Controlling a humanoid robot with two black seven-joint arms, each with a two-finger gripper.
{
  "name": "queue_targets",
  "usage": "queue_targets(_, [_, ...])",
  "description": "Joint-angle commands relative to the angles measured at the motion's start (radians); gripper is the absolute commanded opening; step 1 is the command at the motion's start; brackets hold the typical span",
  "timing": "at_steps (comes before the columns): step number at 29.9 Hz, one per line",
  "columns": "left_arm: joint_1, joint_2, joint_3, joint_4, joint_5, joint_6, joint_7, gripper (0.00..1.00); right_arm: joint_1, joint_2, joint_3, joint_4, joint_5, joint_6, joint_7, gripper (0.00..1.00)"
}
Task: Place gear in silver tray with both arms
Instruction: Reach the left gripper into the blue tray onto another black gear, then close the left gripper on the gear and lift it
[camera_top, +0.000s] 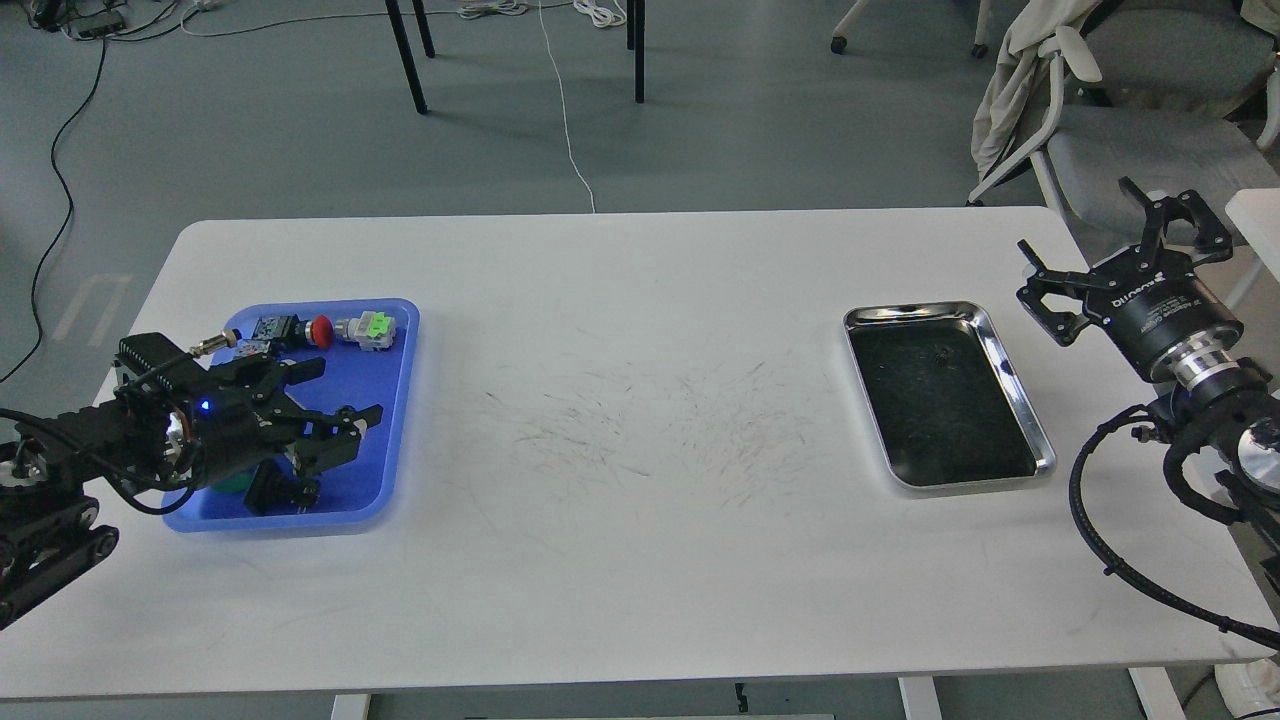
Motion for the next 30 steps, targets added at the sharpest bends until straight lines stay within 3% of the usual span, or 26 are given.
queue_targets(1, [0.001, -0.018, 0.008, 0.049, -0.003, 0.017, 0.000, 0.94, -0.005, -0.001, -0.002, 0.000, -0.009, -0.002, 0.002, 0.98])
queue_targets(13, [0.001, -0.091, 0.045, 0.155, -0.012, 0.062, 0.000, 0.87, -0.006, 0.006, -0.005, 0.006, -0.018, -0.006, 0.002, 0.98])
queue_targets(25, [0.001, -0.113, 0.096, 0.213, -0.009, 0.097, 0.000, 0.43, -0.006, 0.007, -0.013, 0.006, -0.021, -0.008, 0.005, 0.98])
queue_targets(30, [-0.001, -0.128, 0.111, 0.242, -0.014, 0.099, 0.000, 0.40, -0.006, 0.007, -0.013, 0.005, -0.021, -0.008, 0.005, 0.98])
